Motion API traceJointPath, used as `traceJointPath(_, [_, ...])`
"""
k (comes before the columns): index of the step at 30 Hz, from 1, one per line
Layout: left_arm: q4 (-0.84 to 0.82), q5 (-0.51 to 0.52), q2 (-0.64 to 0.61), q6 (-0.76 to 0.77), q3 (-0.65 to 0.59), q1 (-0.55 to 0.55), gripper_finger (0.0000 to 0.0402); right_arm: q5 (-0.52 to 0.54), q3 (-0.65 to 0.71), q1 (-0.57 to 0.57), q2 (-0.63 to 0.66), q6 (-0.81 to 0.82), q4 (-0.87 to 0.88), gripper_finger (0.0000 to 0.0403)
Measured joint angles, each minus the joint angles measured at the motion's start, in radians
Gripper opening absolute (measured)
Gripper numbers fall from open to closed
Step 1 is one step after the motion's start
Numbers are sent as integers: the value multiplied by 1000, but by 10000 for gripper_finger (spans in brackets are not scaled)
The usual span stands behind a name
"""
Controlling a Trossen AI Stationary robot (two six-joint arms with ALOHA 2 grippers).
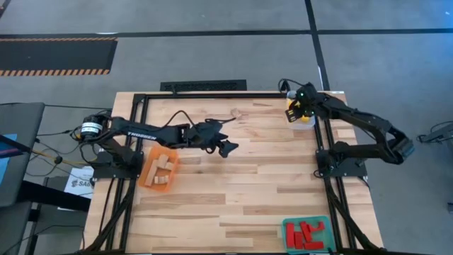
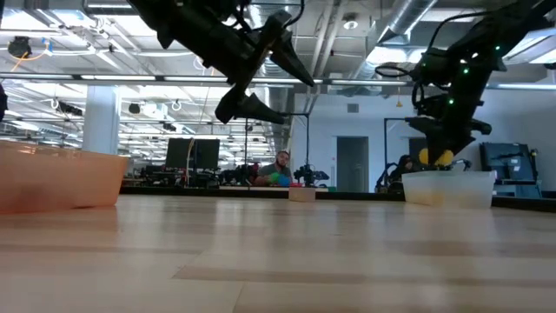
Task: Sort & place blocks by color
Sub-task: Put the yellow block into the transparent bin, then put the brown block into the orange bin
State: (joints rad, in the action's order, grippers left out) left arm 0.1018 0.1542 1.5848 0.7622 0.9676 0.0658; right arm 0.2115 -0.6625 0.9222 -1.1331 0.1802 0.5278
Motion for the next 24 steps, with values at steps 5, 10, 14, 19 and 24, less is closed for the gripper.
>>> traceJointPath(5, [-9,-148,0,-153,0,75,380,4,0,2,-38,37,-9,227])
traceJointPath(10, [-72,-374,0,-343,0,190,380,0,0,1,-66,118,-5,249])
traceJointPath(14, [-101,-424,0,-441,0,279,380,-63,-11,-12,-48,188,-5,249])
traceJointPath(19, [-87,-321,10,-496,5,351,380,-109,-60,-76,12,252,-9,244])
traceJointPath(24, [-205,-302,92,-570,137,399,380,-109,-89,-152,71,309,-25,244])
